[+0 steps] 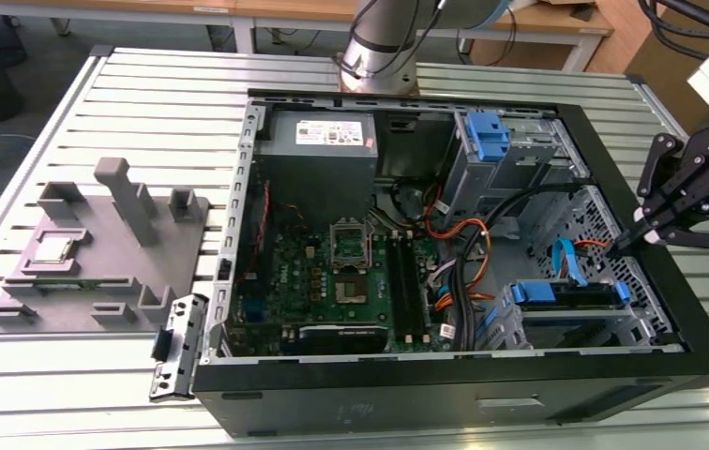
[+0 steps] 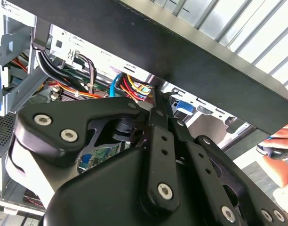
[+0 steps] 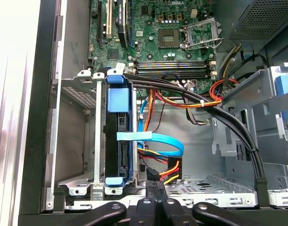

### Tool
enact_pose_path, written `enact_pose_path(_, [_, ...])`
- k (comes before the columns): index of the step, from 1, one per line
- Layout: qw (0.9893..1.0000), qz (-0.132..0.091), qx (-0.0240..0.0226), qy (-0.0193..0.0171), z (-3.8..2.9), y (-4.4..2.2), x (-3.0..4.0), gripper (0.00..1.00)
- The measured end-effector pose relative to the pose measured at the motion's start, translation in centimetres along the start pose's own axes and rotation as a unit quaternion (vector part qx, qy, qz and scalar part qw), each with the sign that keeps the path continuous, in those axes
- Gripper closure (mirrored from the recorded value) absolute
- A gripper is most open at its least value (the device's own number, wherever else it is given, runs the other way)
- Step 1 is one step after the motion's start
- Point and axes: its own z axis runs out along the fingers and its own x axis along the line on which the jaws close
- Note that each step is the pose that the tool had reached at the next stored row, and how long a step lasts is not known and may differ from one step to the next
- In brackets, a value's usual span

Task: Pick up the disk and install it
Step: 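Insert the second disk wire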

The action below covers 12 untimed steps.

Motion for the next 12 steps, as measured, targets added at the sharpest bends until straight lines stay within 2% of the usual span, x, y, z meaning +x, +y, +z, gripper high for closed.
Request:
enact_pose_path(4, [1.0, 0.0, -0.0001, 0.0002, 0.0, 0.0, 0.0, 0.89])
enact_pose_path(5, [1.0, 0.0, -0.0001, 0.0003, 0.0, 0.0, 0.0, 0.83])
enact_pose_path(6, [1.0, 0.0, -0.0001, 0.0003, 0.0, 0.0, 0.0, 0.83])
enact_pose_path(8, [1.0, 0.0, -0.0001, 0.0004, 0.0, 0.0, 0.0, 0.71])
enact_pose_path(9, [1.0, 0.0, -0.0001, 0.0005, 0.0, 0.0, 0.0, 0.71])
enact_pose_path(10, [1.0, 0.0, -0.0001, 0.0005, 0.0, 0.0, 0.0, 0.64])
enact_pose_path(12, [1.0, 0.0, -0.0001, 0.0008, 0.06, -0.02, -0.01, 0.64])
